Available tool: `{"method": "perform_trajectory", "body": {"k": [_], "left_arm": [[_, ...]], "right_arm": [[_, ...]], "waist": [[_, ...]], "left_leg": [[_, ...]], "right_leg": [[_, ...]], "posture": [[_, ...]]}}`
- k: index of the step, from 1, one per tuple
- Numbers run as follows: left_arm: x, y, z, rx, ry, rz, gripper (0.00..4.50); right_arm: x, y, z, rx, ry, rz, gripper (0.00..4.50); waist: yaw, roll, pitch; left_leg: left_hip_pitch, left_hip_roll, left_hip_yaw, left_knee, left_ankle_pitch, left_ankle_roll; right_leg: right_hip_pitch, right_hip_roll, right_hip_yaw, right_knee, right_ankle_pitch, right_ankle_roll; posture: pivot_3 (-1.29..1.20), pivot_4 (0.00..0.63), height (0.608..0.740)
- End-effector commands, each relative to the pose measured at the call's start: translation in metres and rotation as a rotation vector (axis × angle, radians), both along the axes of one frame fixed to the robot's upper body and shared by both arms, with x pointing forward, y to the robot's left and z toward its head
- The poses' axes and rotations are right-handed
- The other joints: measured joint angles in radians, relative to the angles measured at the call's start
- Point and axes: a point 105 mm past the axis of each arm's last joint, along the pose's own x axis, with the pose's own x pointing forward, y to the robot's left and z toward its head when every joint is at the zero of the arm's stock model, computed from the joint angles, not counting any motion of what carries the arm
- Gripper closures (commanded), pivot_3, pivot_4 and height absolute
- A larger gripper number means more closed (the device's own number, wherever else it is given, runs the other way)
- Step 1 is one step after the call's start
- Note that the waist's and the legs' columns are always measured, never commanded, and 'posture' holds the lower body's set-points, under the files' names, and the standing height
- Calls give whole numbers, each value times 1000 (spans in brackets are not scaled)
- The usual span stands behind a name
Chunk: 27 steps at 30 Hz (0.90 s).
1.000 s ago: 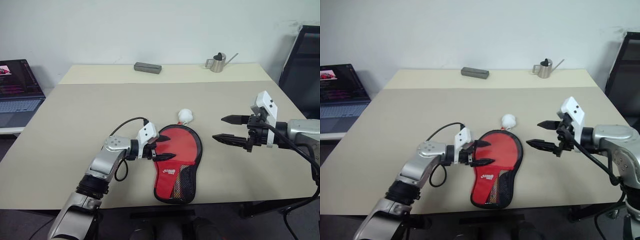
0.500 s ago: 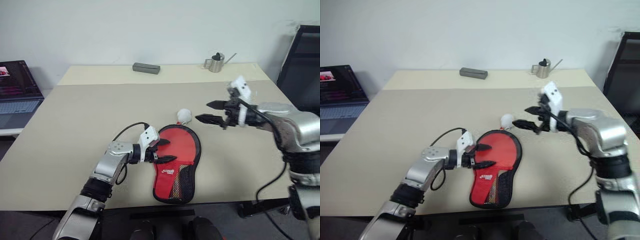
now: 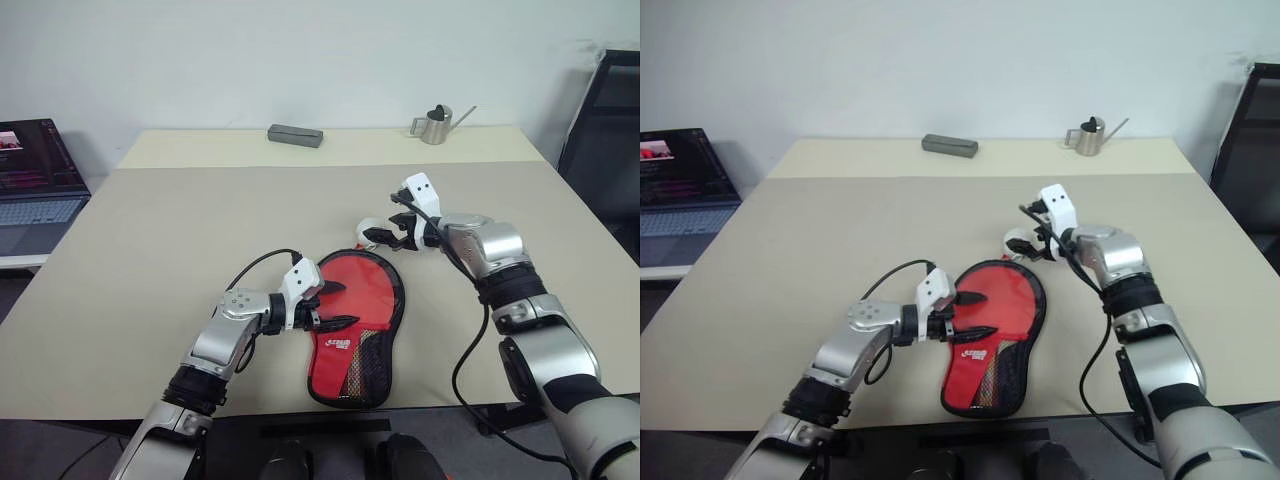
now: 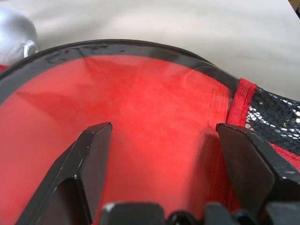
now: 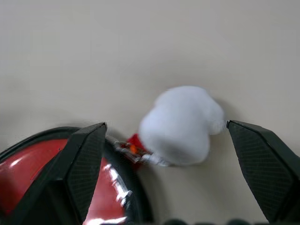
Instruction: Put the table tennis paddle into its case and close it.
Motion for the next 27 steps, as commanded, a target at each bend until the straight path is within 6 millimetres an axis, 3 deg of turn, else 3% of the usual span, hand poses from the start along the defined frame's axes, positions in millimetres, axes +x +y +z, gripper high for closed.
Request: {"method": "perform_trajectory", "body": {"k": [1,6,15,19,22,27], "left_arm": [[-4,-1,-6,10,20,-1,648],[-5,-2,-7,7,25,2,648],[-7,0,-9,7,27,18,648],[-9,1,-10,9,30,25,648],[-10,3,-10,11,32,30,604],[-10,4,-12,14,37,38,604]], "right_arm": [[14,7,21,16,-93,-41,0],[17,19,12,-8,-86,-44,0],[17,21,-16,-130,-88,-68,0],[17,25,-18,-136,-99,-78,0],[18,25,-16,-127,-115,-96,642],[19,26,-17,-121,-114,-110,2401]], "waist": [[-3,0,0],[-5,0,0],[-10,0,0],[-15,1,0],[-15,1,0],[-16,1,0]], "left_leg": [[0,0,0,0,0,0],[0,0,0,0,0,0],[0,0,0,0,0,0],[1,0,0,-1,0,0],[1,0,0,-1,0,0],[1,0,0,-1,0,0]], "right_leg": [[0,0,0,0,0,0],[0,0,0,0,0,0],[0,0,1,0,0,0],[0,0,1,1,0,0],[0,0,1,1,0,0],[0,0,1,1,0,0]], "posture": [[0,150,740],[0,150,740],[0,150,740],[0,150,740],[0,150,740],[0,150,740]]}}
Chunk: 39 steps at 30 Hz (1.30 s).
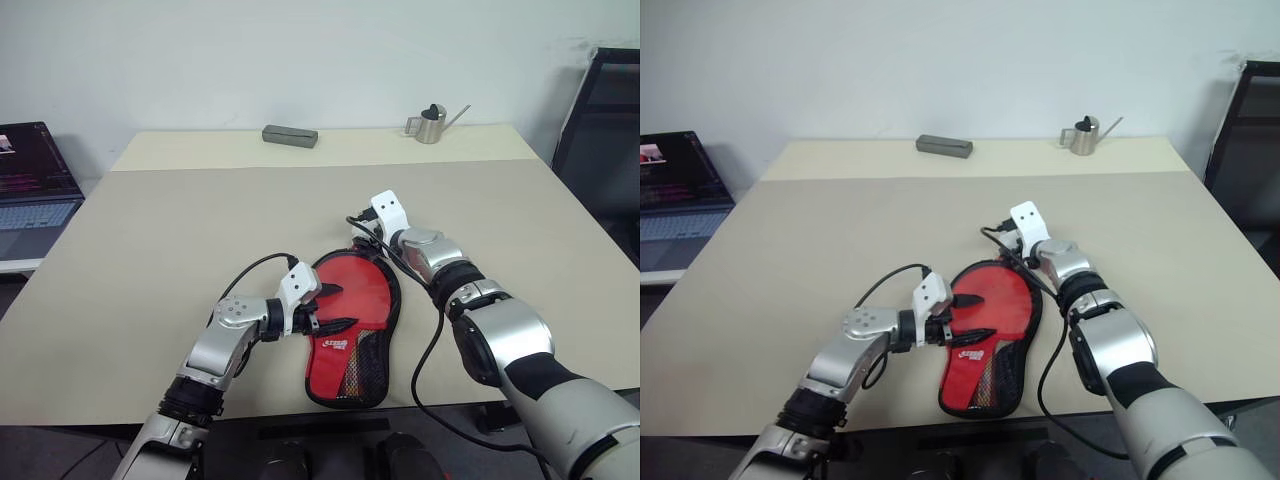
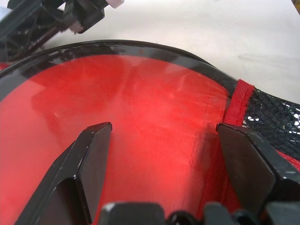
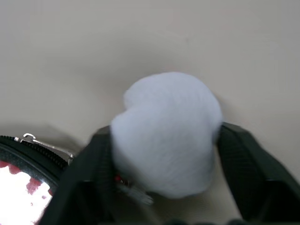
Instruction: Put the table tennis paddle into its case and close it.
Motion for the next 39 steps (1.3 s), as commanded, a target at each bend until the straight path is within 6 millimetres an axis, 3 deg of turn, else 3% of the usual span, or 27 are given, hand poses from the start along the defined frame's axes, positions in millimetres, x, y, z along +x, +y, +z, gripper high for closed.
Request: {"method": "perform_trajectory", "body": {"k": [1,4,8,26,33,39], "left_arm": [[-5,1,-11,24,41,-1,604],[-6,2,-13,26,47,1,604],[-7,1,-15,24,56,3,604],[-7,-1,-24,12,100,8,604],[-2,-5,-20,-16,104,13,604],[9,-14,-14,-14,80,5,604]], "right_arm": [[5,4,17,14,-58,-9,2734],[6,2,18,24,-62,-26,3603],[8,-1,21,30,-73,-42,4200],[11,-73,22,-51,-92,-110,4224],[-7,-98,17,-82,-47,-44,4224],[-47,-113,7,-159,11,67,4225]], "waist": [[0,0,0],[0,0,0],[0,0,0],[4,1,0],[11,2,-1],[33,3,-2]], "left_leg": [[0,0,0,0,0,0],[0,0,0,0,0,0],[0,0,0,0,0,0],[0,0,0,0,0,0],[0,0,0,0,0,0],[-1,-2,-2,1,0,0]], "right_leg": [[0,0,0,0,0,0],[0,0,0,0,0,0],[0,0,0,0,0,0],[1,0,0,0,0,0],[1,0,0,0,0,0],[2,-1,-2,-1,0,1]], "posture": [[0,150,740],[0,150,740],[0,150,740],[0,150,740],[0,150,740],[0,150,740]]}}
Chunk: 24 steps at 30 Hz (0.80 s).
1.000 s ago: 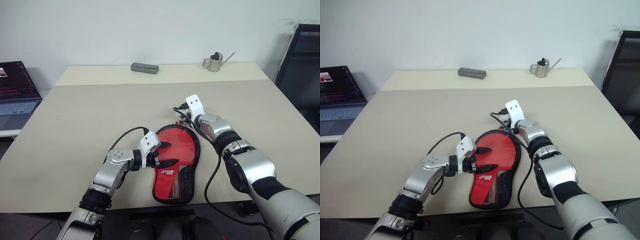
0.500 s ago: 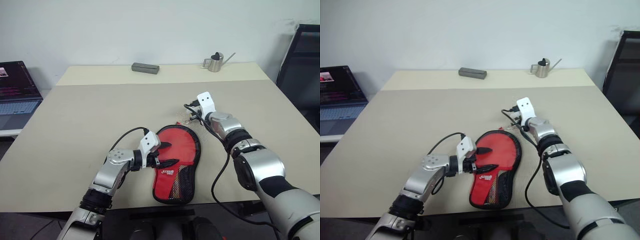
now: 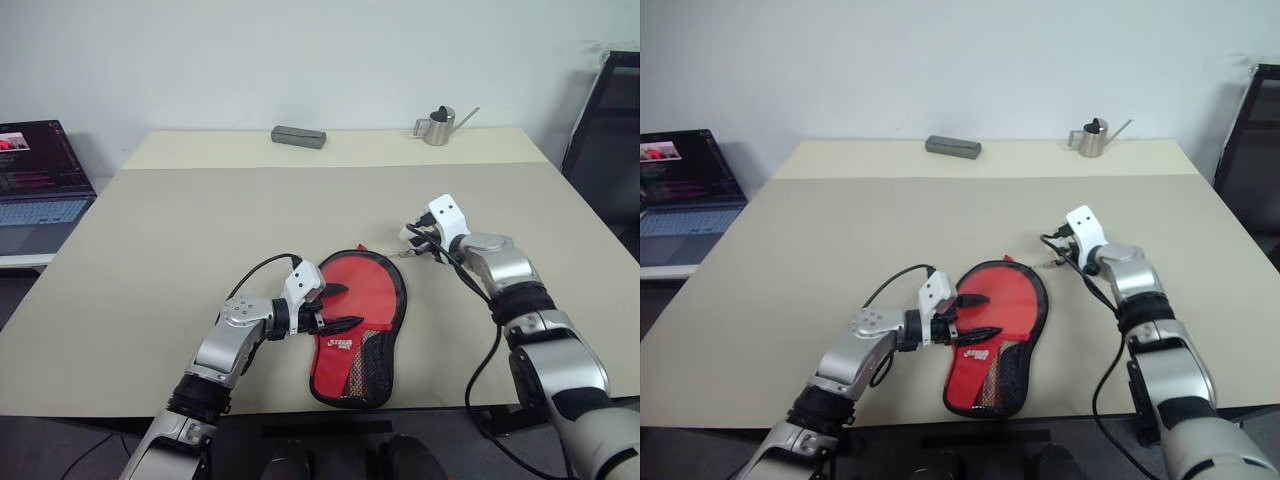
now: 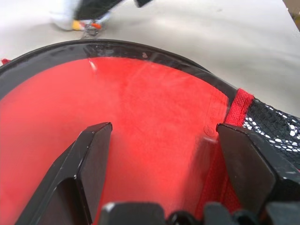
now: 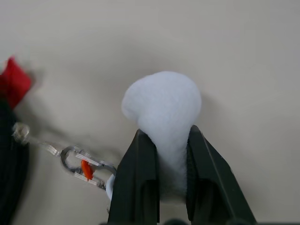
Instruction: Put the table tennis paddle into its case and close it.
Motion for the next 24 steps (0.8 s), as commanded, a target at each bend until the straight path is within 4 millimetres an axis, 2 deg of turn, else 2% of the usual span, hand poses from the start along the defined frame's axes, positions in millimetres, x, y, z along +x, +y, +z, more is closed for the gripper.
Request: {"method": "perform_trajectory", "body": {"k": [1,9,17,24], "left_arm": [[4,-3,-12,33,44,10,604],[8,-22,-7,25,28,-35,604],[9,-38,-5,23,26,-72,604],[5,-45,-5,33,32,-117,604]], "right_arm": [[-19,-3,9,-42,9,60,4227],[-50,-9,10,-75,38,108,4239],[-86,-7,5,-96,137,252,4240],[-105,-13,5,-219,133,344,4240]], "waist": [[1,0,0],[8,1,0],[30,1,0],[37,1,0]], "left_leg": [[0,0,0,0,0,0],[0,0,0,1,0,0],[-1,-1,-1,2,0,0],[-2,-1,-1,2,0,0]], "right_leg": [[0,0,0,0,0,1],[1,0,0,-1,-2,5],[2,-1,-1,-4,-2,6],[4,-1,-2,-6,-1,7]], "posture": [[0,150,740],[0,150,740],[0,150,740],[0,150,740]]}}
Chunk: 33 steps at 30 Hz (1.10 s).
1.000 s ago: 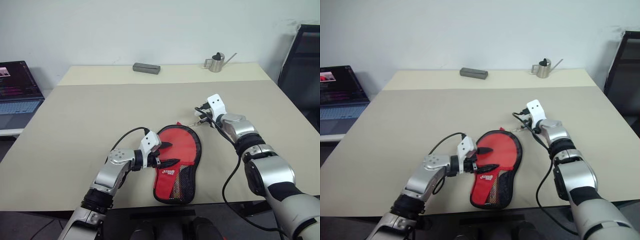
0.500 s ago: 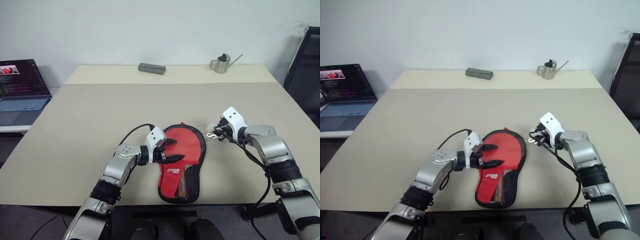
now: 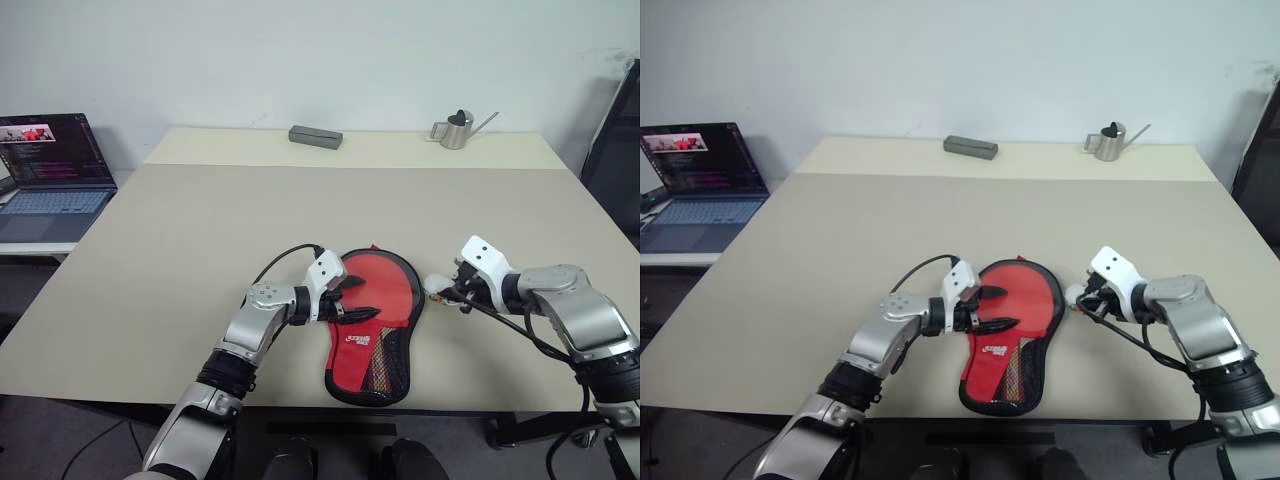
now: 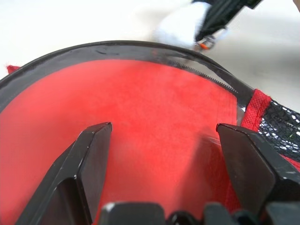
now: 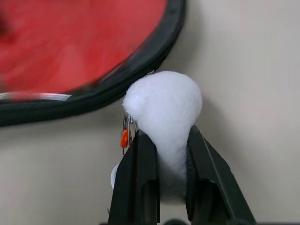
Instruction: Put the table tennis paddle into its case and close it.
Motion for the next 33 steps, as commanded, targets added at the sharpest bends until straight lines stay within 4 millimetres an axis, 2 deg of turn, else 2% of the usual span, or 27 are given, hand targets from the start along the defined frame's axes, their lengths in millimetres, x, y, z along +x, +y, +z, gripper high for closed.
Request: {"method": "perform_trajectory", "body": {"k": [1,16,24,33], "left_arm": [[-9,-13,-8,29,27,-69,604],[-36,39,-34,162,92,-143,604],[-35,30,-35,149,90,-144,604],[-32,22,-34,140,86,-162,604]], "right_arm": [[-7,4,11,-56,-53,87,4240],[-7,-8,15,-94,-94,36,4241],[-24,-9,10,-125,-60,88,4242],[-30,-13,2,-135,-39,76,4242]], "waist": [[0,0,0],[-16,0,0],[-9,0,0],[-2,1,0]], "left_leg": [[0,0,0,0,0,0],[0,2,0,-3,-1,0],[2,1,-1,-3,-1,1],[5,1,-1,-2,-1,1]], "right_leg": [[0,0,0,-1,0,0],[3,1,-1,-10,0,0],[6,0,-2,-11,-1,1],[11,0,-3,-12,-1,1]], "posture": [[0,150,740],[0,150,740],[0,150,740],[0,150,740]]}}
